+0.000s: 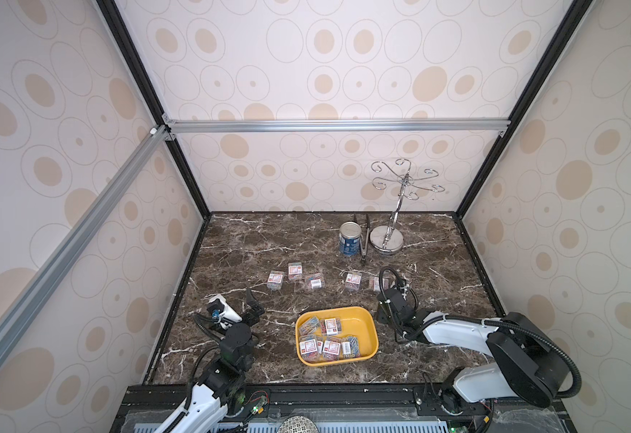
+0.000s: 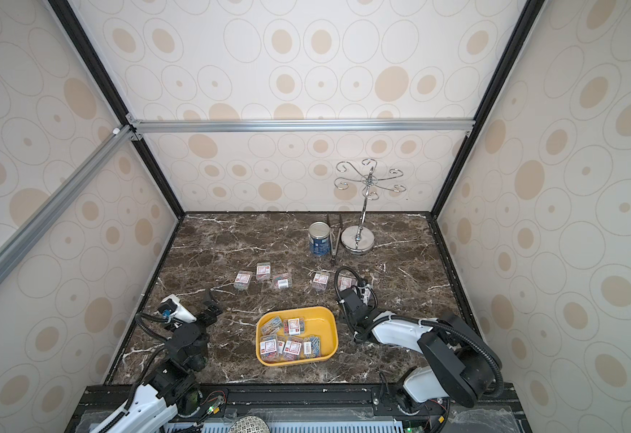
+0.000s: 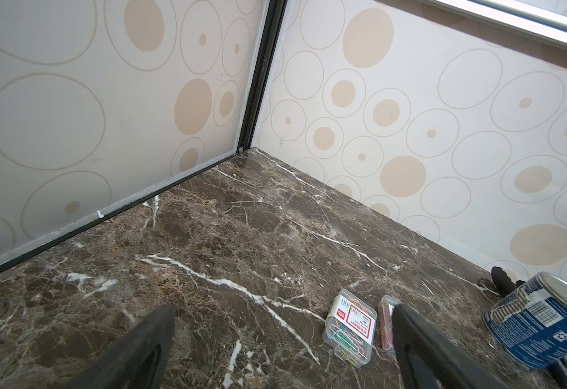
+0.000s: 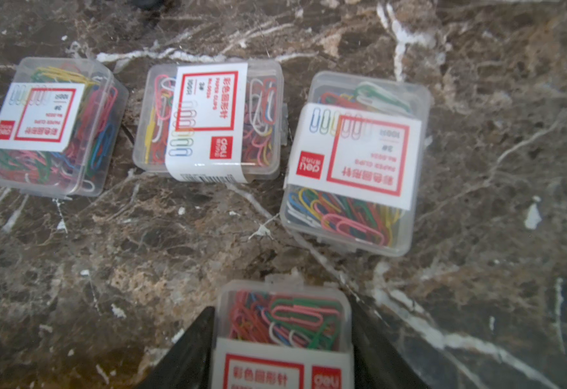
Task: Take the paper clips out of the storage box
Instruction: Place the boxed paper clips at the center of the board, then pick up the boxed paper clips from the storage box.
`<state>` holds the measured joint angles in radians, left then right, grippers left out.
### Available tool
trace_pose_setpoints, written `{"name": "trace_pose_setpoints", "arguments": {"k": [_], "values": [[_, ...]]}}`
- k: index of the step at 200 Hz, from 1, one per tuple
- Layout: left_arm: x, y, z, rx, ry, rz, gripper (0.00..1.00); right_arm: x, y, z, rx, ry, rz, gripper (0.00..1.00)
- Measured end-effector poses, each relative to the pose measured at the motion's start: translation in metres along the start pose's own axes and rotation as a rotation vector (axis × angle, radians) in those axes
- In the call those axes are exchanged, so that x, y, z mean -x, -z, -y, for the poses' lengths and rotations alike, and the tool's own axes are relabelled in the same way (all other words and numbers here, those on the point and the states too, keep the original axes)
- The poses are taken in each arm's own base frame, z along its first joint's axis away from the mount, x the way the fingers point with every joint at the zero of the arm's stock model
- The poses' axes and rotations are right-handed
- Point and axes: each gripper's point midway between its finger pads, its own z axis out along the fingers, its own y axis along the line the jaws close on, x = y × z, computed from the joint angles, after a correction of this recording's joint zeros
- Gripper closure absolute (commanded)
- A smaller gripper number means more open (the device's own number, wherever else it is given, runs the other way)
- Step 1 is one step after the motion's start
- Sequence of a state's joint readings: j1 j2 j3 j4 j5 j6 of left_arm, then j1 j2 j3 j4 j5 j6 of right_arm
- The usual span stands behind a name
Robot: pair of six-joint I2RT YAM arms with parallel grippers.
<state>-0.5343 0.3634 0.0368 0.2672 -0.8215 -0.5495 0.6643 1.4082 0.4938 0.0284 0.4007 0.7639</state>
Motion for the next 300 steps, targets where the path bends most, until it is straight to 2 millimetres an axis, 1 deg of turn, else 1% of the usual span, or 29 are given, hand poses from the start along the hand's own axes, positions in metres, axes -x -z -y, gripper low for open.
{"name": "trace_pose_setpoints", "arguments": {"k": [7, 17, 43, 70, 84, 97, 111, 121, 156, 167, 178, 187, 206, 216, 228, 248, 256, 268, 273, 287, 300], "values": [[0.000, 0.000, 0.000, 0.000, 0.000, 0.000, 0.00, 0.001, 0.000, 0.000, 0.001, -0.001, 0.002, 0.21], [0.000, 0.000, 0.000, 0.000, 0.000, 0.000, 0.00, 0.002, 0.001, 0.000, 0.001, 0.008, 0.003, 0.19], [0.000, 0.000, 0.000, 0.001, 0.001, 0.000, 0.00, 0.010, 0.011, -0.001, 0.019, 0.006, 0.023, 0.18], [0.000, 0.000, -0.003, 0.015, 0.006, 0.004, 0.00, 0.030, 0.034, -0.002, 0.053, -0.007, 0.092, 0.17], [0.000, 0.000, -0.004, 0.021, 0.006, 0.003, 0.00, 0.045, 0.050, -0.002, 0.075, -0.016, 0.149, 0.13], [-0.001, 0.000, -0.005, 0.025, 0.003, 0.001, 0.00, 0.060, 0.064, -0.001, 0.088, -0.027, 0.214, 0.13], [-0.002, 0.000, -0.005, 0.027, 0.004, -0.001, 0.00, 0.075, 0.077, 0.005, 0.078, -0.032, 0.290, 0.13], [-0.002, 0.000, -0.005, 0.027, 0.004, -0.002, 0.00, 0.084, 0.085, 0.014, 0.046, -0.033, 0.344, 0.13], [-0.002, 0.000, -0.005, 0.028, 0.002, -0.004, 0.00, 0.108, 0.102, 0.044, -0.081, -0.006, 0.481, 0.12], [-0.003, -0.001, -0.005, 0.029, -0.002, -0.006, 0.00, 0.112, 0.102, 0.055, -0.124, -0.003, 0.509, 0.11], [-0.005, -0.001, -0.006, 0.031, -0.007, -0.010, 0.00, 0.113, 0.097, 0.067, -0.163, -0.015, 0.515, 0.11], [-0.005, -0.001, -0.006, 0.032, -0.011, -0.012, 0.00, 0.113, 0.088, 0.078, -0.189, -0.037, 0.512, 0.11], [-0.007, -0.001, -0.006, 0.034, -0.018, -0.018, 0.00, 0.104, 0.065, 0.099, -0.256, -0.045, 0.433, 0.12], [-0.008, -0.002, -0.005, 0.033, -0.023, -0.022, 0.00, 0.101, 0.058, 0.102, -0.272, -0.041, 0.399, 0.12], [-0.011, -0.003, -0.004, 0.032, -0.032, -0.031, 0.00, 0.100, 0.053, 0.099, -0.270, -0.034, 0.375, 0.13], [-0.019, -0.005, -0.005, 0.055, -0.074, -0.077, 0.00, 0.102, 0.051, 0.093, -0.249, -0.035, 0.367, 0.14], [-0.019, -0.006, -0.002, 0.064, -0.082, -0.103, 0.00, 0.102, 0.052, 0.093, -0.244, -0.036, 0.368, 0.13], [-0.010, -0.007, 0.009, 0.057, -0.078, -0.137, 0.00, 0.102, 0.051, 0.091, -0.236, -0.036, 0.365, 0.13], [-0.004, -0.007, 0.016, 0.044, -0.067, -0.150, 0.03, 0.102, 0.051, 0.091, -0.232, -0.036, 0.365, 0.13], [0.021, -0.007, 0.038, -0.003, -0.009, -0.160, 0.11, 0.102, 0.051, 0.089, -0.225, -0.035, 0.362, 0.14], [0.046, -0.004, 0.055, -0.050, 0.053, -0.165, 0.11, 0.101, 0.050, 0.089, -0.224, -0.035, 0.360, 0.14]]}}
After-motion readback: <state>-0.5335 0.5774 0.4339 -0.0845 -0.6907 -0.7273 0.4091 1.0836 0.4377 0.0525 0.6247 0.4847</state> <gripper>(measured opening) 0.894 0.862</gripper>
